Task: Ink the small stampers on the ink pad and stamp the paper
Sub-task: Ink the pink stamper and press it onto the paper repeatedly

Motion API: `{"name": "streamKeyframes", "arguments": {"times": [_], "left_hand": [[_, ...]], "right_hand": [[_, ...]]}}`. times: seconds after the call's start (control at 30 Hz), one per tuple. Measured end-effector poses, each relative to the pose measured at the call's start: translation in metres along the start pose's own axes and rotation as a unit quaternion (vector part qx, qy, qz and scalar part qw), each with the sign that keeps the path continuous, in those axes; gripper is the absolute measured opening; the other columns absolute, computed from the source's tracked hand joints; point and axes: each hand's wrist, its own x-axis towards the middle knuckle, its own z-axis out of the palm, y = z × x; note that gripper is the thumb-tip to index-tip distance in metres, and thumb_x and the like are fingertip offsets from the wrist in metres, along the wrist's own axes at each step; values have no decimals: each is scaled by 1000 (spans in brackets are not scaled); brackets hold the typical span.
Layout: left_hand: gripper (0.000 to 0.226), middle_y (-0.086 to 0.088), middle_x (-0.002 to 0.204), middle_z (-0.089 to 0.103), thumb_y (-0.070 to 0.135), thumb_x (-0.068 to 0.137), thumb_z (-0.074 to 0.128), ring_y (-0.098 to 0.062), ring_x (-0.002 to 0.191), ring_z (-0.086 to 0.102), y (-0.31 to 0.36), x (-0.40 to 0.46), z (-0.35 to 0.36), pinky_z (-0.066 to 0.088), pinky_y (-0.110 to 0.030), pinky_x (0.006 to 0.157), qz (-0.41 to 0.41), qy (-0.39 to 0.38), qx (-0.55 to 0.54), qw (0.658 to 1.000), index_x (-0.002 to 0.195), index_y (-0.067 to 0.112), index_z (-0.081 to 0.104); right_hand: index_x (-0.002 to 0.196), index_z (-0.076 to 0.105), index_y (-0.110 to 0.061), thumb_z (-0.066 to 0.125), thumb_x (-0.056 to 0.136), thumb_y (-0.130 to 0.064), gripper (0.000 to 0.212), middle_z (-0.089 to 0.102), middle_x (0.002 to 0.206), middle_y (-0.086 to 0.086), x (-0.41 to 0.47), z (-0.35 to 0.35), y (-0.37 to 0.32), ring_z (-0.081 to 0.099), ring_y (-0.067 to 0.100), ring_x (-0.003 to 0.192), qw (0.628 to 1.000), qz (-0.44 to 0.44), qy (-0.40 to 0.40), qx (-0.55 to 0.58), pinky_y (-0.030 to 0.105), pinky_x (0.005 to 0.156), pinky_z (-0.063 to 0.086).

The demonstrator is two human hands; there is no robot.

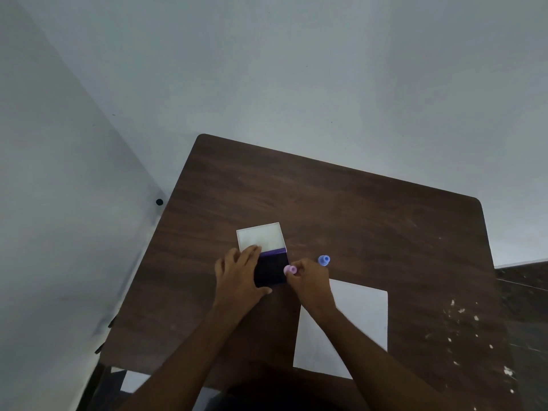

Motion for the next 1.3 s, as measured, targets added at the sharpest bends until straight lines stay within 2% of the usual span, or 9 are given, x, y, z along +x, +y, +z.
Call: {"name": "streamKeyframes", "arguments": {"times": [0.07, 0.13, 0.23, 0.67, 1.17, 1.3], "left_hand": [[95, 6, 143, 46, 62, 57, 73, -22, 123, 36, -1, 2, -1, 31, -43, 97, -8, -1, 6, 1000, 139, 29, 39], [90, 7, 139, 51, 60, 56, 74, -23, 118, 39, -3, 1, 0, 32, -42, 92, -7, 5, 7, 1000, 136, 28, 45], [88, 9, 139, 51, 61, 59, 73, -23, 116, 39, -4, -1, 0, 32, -41, 89, -9, 4, 9, 1000, 136, 31, 44], [88, 11, 143, 47, 62, 62, 72, -22, 118, 36, -3, 2, -4, 30, -39, 90, -24, -16, 6, 1000, 139, 33, 40], [88, 10, 140, 50, 60, 60, 74, -22, 117, 39, 1, 1, -5, 29, -38, 87, -26, -23, 15, 999, 137, 32, 43], [89, 7, 141, 49, 59, 62, 73, -23, 119, 40, 2, 1, -6, 32, -40, 90, -22, -37, 23, 999, 139, 31, 41]], "right_hand": [[97, 69, -6, 57, 92, -28, 26, 71, 89, 10, 5, 3, -6, 64, 17, 80, 999, -4, -28, -45, 28, 77, 52], [98, 67, -6, 55, 93, -27, 25, 70, 92, 11, 10, 7, -12, 64, 18, 82, 995, 5, -50, -83, 27, 75, 49], [106, 63, -6, 56, 92, -23, 23, 67, 103, 12, 15, 13, -17, 63, 24, 95, 986, 47, -100, -123, 32, 85, 50], [115, 59, -5, 58, 92, -22, 29, 65, 112, 14, 17, 12, -18, 61, 25, 102, 986, 52, -97, -124, 33, 91, 48], [114, 60, -5, 55, 93, -23, 28, 65, 112, 14, 14, 13, -17, 62, 24, 100, 988, 47, -90, -115, 31, 87, 48], [116, 60, -5, 56, 93, -22, 28, 65, 114, 13, 13, 7, -17, 61, 24, 103, 987, 40, -98, -123, 32, 91, 48]]}}
